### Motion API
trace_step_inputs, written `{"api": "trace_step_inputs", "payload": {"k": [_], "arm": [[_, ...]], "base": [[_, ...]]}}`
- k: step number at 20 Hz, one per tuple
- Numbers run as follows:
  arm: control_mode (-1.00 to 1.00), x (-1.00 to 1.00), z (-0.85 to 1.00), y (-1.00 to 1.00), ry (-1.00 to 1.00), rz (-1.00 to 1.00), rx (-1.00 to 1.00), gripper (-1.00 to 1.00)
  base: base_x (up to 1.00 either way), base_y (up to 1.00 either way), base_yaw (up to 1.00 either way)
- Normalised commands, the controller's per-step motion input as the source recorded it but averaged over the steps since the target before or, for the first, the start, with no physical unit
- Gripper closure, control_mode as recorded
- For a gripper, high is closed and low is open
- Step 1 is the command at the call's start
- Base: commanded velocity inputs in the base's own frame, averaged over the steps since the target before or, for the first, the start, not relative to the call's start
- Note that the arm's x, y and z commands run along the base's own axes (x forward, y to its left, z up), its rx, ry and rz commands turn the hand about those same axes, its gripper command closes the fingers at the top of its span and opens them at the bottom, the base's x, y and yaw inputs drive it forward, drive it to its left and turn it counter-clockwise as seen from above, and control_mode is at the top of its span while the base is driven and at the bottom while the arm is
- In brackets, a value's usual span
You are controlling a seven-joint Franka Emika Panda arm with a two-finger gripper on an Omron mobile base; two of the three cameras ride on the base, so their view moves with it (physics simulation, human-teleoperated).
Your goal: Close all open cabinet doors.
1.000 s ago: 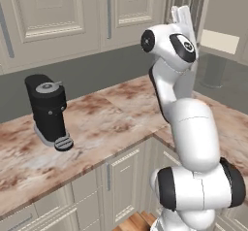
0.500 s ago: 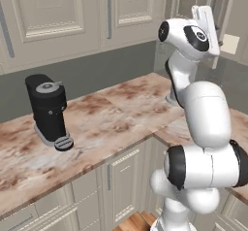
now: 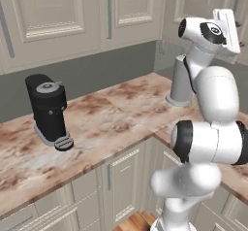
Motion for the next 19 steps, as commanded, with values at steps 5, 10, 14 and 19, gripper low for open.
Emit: {"api": "trace_step_inputs", "payload": {"k": [5, 10, 14, 19], "arm": [[-1.0, 0.1, -0.17, -1.0, 0.09, -0.14, 0.0, -1.0], [-1.0, 0.08, -0.15, -1.0, 0.09, -0.12, 0.0, -1.0], [-1.0, 0.08, -0.14, -1.0, 0.09, -0.09, 0.0, -1.0], [-1.0, -0.01, -0.11, -0.9, 0.05, -0.04, 0.0, -1.0]], "base": [[0.0, 0.0, 0.0], [0.0, 0.0, 0.0], [0.0, 0.0, 0.0], [0.0, 0.0, 0.0]]}}
